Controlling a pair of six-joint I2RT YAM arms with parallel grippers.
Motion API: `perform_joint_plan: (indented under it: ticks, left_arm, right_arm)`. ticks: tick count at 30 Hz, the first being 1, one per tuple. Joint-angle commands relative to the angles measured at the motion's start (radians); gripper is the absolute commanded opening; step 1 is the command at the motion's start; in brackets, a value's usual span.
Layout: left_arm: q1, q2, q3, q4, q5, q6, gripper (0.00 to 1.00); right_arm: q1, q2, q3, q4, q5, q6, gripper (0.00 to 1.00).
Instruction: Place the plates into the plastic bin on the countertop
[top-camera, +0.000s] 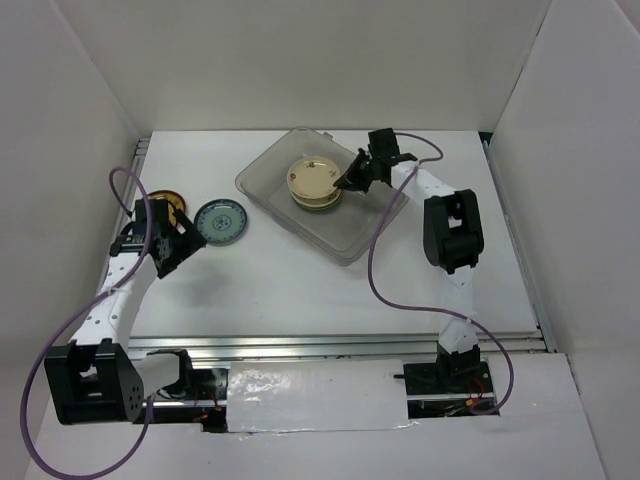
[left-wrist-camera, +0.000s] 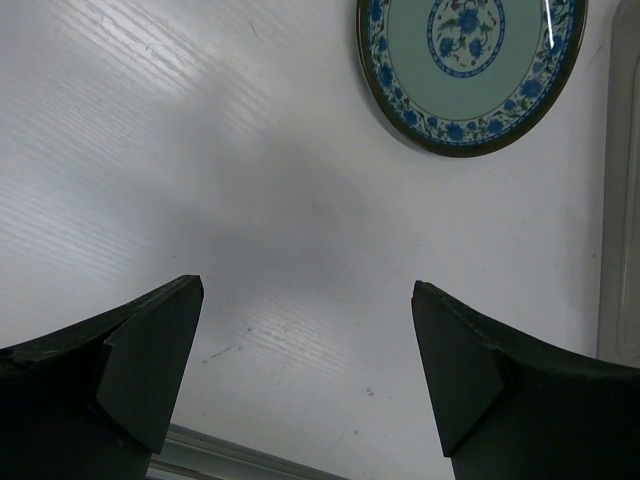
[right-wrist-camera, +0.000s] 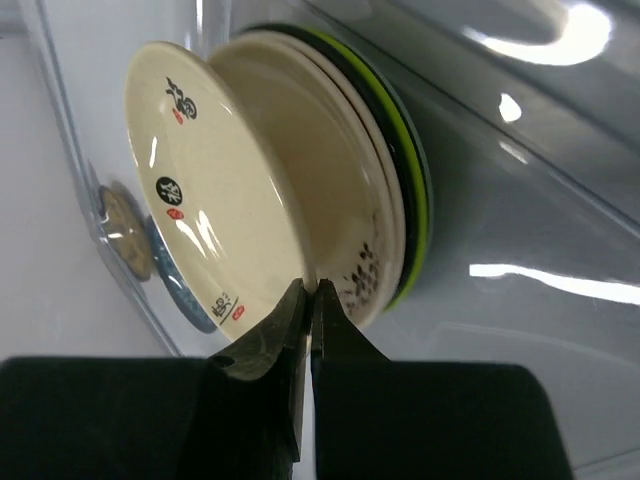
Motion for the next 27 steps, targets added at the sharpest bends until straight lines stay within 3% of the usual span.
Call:
perform_joint_plan:
  ticks: [1, 2, 3, 5, 6, 8, 15, 18, 23, 27]
  left_arm:
    - [0.005, -0.016, -0.032, 0.063, 0.024, -0.029, 0.99]
    - [0.007, -0.015, -0.038, 0.071, 0.026, -0.03, 0.99]
    - [0.011, -0.012, -0.048, 0.082, 0.03, -0.036, 0.99]
    - [0.014, 0.005, -0.055, 0.095, 0.038, -0.046, 0.99]
    - [0.017, 0.016, -0.055, 0.115, 0.05, -0.058, 0.99]
    - [0.024, 0.052, -0.046, 0.131, 0.055, -0.072, 0.99]
    - [0.034, 0.194, -0.006, 0.24, 0.062, -0.159, 0.99]
    - [0.036, 0.275, -0.005, 0.307, 0.056, -0.184, 0.99]
    - [0.034, 0.402, -0.023, 0.49, 0.101, -0.219, 0.96]
    - [0.031, 0.48, 0.012, 0.488, 0.066, -0.248, 0.89]
  right_arm:
    - [-0.008, 0.012, 0.143, -0.005, -0.016, -0.026, 0.02]
    - [-0.006, 0.015, 0.146, -0.028, -0.01, -0.029, 0.07]
    - [-0.002, 0.012, 0.141, -0.028, 0.004, -0.035, 0.39]
    - [0.003, -0.032, 0.088, -0.011, 0.023, -0.044, 0.66]
    - [0.006, -0.053, 0.068, -0.008, 0.036, -0.053, 0.88]
    - [0.011, -0.136, 0.001, 0.009, 0.059, -0.064, 1.0]
    - [0.043, -0.405, -0.162, 0.018, 0.075, -0.127, 1.0]
    - [0.072, -0.625, -0.334, 0.102, 0.06, -0.141, 1.0]
    - [0.107, -0.837, -0.627, 0.268, -0.091, -0.144, 1.0]
    - [0.15, -1.012, -0.826, 0.364, -0.147, -0.107, 1.0]
